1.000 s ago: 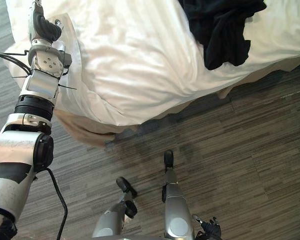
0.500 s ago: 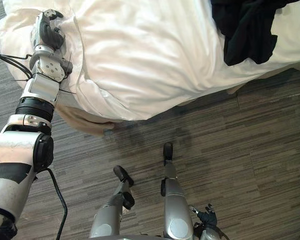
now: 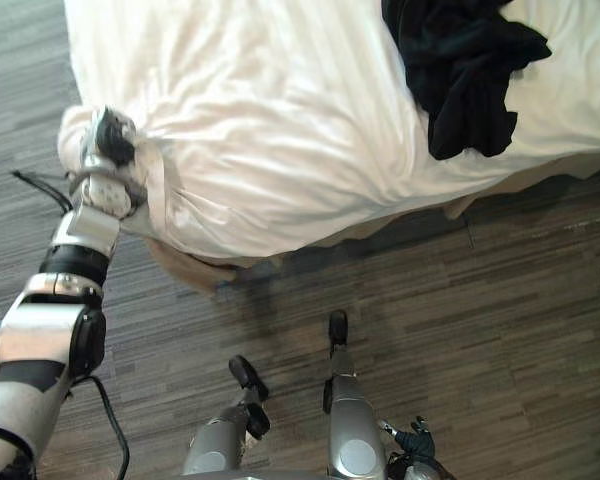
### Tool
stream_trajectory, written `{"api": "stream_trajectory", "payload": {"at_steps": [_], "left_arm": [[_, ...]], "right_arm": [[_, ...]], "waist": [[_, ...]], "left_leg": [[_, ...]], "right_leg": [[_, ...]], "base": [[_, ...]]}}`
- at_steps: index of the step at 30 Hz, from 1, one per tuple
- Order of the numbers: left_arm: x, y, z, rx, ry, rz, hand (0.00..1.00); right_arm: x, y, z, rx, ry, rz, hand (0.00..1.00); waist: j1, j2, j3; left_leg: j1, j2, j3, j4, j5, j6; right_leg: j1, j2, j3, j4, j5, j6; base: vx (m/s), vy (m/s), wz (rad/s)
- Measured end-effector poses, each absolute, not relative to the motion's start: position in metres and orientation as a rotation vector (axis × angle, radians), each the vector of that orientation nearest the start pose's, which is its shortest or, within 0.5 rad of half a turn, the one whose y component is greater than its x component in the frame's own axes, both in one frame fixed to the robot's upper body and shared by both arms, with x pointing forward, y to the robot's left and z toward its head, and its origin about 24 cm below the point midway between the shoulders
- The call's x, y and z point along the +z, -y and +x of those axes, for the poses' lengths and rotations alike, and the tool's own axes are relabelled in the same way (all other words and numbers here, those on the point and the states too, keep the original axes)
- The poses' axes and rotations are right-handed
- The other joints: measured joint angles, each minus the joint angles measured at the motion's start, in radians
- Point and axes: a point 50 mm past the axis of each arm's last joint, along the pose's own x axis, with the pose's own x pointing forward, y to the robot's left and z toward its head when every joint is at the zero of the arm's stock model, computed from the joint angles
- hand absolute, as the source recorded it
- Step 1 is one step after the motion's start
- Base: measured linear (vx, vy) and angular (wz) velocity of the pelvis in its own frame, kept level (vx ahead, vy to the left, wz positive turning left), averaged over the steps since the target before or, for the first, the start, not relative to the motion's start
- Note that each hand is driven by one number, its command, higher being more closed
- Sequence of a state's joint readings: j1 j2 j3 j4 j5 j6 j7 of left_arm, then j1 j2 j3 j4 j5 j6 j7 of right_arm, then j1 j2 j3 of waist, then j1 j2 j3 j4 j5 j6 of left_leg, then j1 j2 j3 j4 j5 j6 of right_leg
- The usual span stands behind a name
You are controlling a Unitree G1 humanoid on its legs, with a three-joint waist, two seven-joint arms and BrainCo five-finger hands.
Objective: Tidy the bed and pick cloth on bed and put in laundry
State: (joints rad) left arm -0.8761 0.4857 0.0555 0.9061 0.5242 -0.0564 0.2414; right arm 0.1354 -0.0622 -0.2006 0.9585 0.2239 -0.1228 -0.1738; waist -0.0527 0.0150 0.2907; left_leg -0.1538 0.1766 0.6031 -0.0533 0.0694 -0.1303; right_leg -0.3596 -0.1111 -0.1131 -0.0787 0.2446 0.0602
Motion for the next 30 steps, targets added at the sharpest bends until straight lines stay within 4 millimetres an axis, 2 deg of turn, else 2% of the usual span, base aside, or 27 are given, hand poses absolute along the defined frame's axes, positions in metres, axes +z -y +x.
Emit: {"api": "stream_trajectory", "payload": {"at_steps": [1,2,3,4,7,9,10,11,12,13,14,15,18,21,23,26,30], "left_arm": [[0.151,-0.269,0.381,0.397,0.075,0.894,1.00],[0.138,-0.277,0.373,0.408,0.042,0.885,1.00],[0.116,-0.288,0.361,0.422,-0.026,0.875,0.00],[0.090,-0.301,0.344,0.434,-0.109,0.868,0.00],[0.028,-0.313,0.301,0.440,-0.302,0.801,0.00],[0.003,-0.316,0.279,0.456,-0.385,0.754,0.00],[-0.002,-0.316,0.275,0.461,-0.400,0.744,0.00],[-0.030,-0.317,0.247,0.492,-0.500,0.684,0.00],[-0.038,-0.316,0.239,0.496,-0.534,0.670,0.00],[-0.048,-0.314,0.229,0.502,-0.571,0.651,0.00],[-0.071,-0.305,0.207,0.503,-0.664,0.591,0.00],[-0.084,-0.299,0.193,0.500,-0.718,0.561,0.00],[-0.126,-0.267,0.139,0.483,-0.917,0.419,0.00],[-0.146,-0.244,0.105,0.467,-1.037,0.315,0.00],[-0.153,-0.234,0.089,0.509,-1.082,0.228,0.00],[-0.156,-0.229,0.080,0.571,-1.101,0.135,0.00],[-0.156,-0.230,0.079,0.624,-1.091,0.074,0.00]], "right_arm": [[-0.152,0.218,0.089,-0.558,-0.956,0.141,0.00],[-0.152,0.217,0.087,-0.562,-0.963,0.143,0.00],[-0.153,0.218,0.084,-0.571,-0.974,0.143,0.00],[-0.153,0.220,0.081,-0.582,-0.980,0.140,0.00],[-0.154,0.225,0.067,-0.612,-1.011,0.128,0.00],[-0.155,0.226,0.061,-0.616,-1.029,0.120,0.00],[-0.155,0.226,0.060,-0.618,-1.032,0.121,0.00],[-0.157,0.225,0.055,-0.618,-1.054,0.111,0.00],[-0.157,0.225,0.054,-0.614,-1.060,0.104,0.00],[-0.157,0.225,0.052,-0.616,-1.064,0.102,0.00],[-0.158,0.225,0.048,-0.624,-1.078,0.101,0.00],[-0.158,0.225,0.047,-0.621,-1.086,0.096,0.00],[-0.160,0.223,0.042,-0.621,-1.111,0.091,0.00],[-0.161,0.221,0.041,-0.599,-1.125,0.071,0.00],[-0.161,0.222,0.040,-0.609,-1.130,0.074,0.00],[-0.161,0.224,0.037,-0.612,-1.145,0.065,0.00],[-0.161,0.226,0.036,-0.621,-1.146,0.060,0.00]], "waist": [[0.014,0.000,-0.001],[0.016,0.002,-0.010],[0.017,0.006,-0.024],[0.022,0.009,-0.035],[0.043,0.023,-0.082],[0.049,0.028,-0.110],[0.049,0.028,-0.114],[0.054,0.028,-0.136],[0.057,0.028,-0.143],[0.063,0.027,-0.150],[0.069,0.027,-0.162],[0.070,0.027,-0.173],[0.070,0.019,-0.201],[0.072,0.008,-0.218],[0.071,0.008,-0.223],[0.070,0.015,-0.242],[0.069,0.020,-0.244]], "left_leg": [[0.015,0.000,-0.009,0.001,0.000,0.000],[0.020,-0.001,-0.016,0.000,0.000,0.000],[0.027,0.000,-0.026,-0.002,0.000,0.000],[0.050,0.001,-0.021,-0.001,0.000,0.000],[0.099,-0.002,-0.029,-0.008,-0.005,-0.005],[0.117,-0.004,-0.040,-0.018,-0.008,0.000],[0.119,-0.004,-0.043,-0.018,-0.008,0.000],[0.141,-0.002,-0.052,-0.022,-0.009,0.001],[0.147,-0.002,-0.053,-0.024,-0.009,0.001],[0.154,-0.002,-0.053,-0.028,-0.009,0.001],[0.174,-0.002,-0.053,-0.036,-0.009,0.001],[0.178,-0.002,-0.055,-0.037,-0.009,0.001],[0.204,-0.003,-0.064,-0.040,-0.009,0.000],[0.228,-0.003,-0.066,-0.040,-0.008,-0.001],[0.250,-0.003,-0.063,-0.039,-0.015,-0.008],[0.263,-0.002,-0.062,-0.039,-0.023,-0.010],[0.289,-0.001,-0.059,-0.039,-0.028,-0.014]], "right_leg": [[0.021,-0.002,-0.008,0.000,-0.010,-0.008],[0.031,-0.004,-0.018,0.000,-0.016,-0.014],[0.045,-0.004,-0.028,0.000,-0.020,-0.014],[0.069,-0.004,-0.032,0.000,-0.022,-0.018],[0.132,-0.009,-0.052,0.000,-0.039,-0.013],[0.156,-0.013,-0.069,0.000,-0.050,-0.012],[0.162,-0.013,-0.074,0.000,-0.059,-0.009],[0.193,-0.015,-0.092,-0.002,-0.068,-0.009],[0.202,-0.015,-0.097,-0.007,-0.068,-0.009],[0.212,-0.014,-0.101,-0.012,-0.068,-0.009],[0.236,-0.014,-0.109,-0.019,-0.070,-0.006],[0.242,-0.014,-0.113,-0.019,-0.073,-0.003],[0.270,-0.015,-0.126,-0.019,-0.084,0.004],[0.291,-0.012,-0.128,-0.019,-0.087,0.007],[0.314,-0.010,-0.127,-0.019,-0.089,0.007],[0.328,-0.008,-0.125,-0.020,-0.100,0.014],[0.347,0.002,-0.116,-0.020,-0.103,0.012]], "base": [[-0.03,-0.006,0.29],[-0.04,-0.008,0.30],[-0.01,-0.001,0.24],[0.00,0.002,0.15],[0.00,0.017,0.11],[-0.02,0.018,0.22],[0.00,0.014,0.34],[0.01,0.006,0.27],[0.01,0.001,0.24],[0.03,-0.007,0.14],[0.04,-0.006,0.14],[0.06,-0.007,0.15],[0.06,-0.006,0.10],[0.07,-0.013,0.03],[0.04,-0.011,-0.03],[0.01,-0.003,-0.01],[0.01,-0.019,-0.07]]}}
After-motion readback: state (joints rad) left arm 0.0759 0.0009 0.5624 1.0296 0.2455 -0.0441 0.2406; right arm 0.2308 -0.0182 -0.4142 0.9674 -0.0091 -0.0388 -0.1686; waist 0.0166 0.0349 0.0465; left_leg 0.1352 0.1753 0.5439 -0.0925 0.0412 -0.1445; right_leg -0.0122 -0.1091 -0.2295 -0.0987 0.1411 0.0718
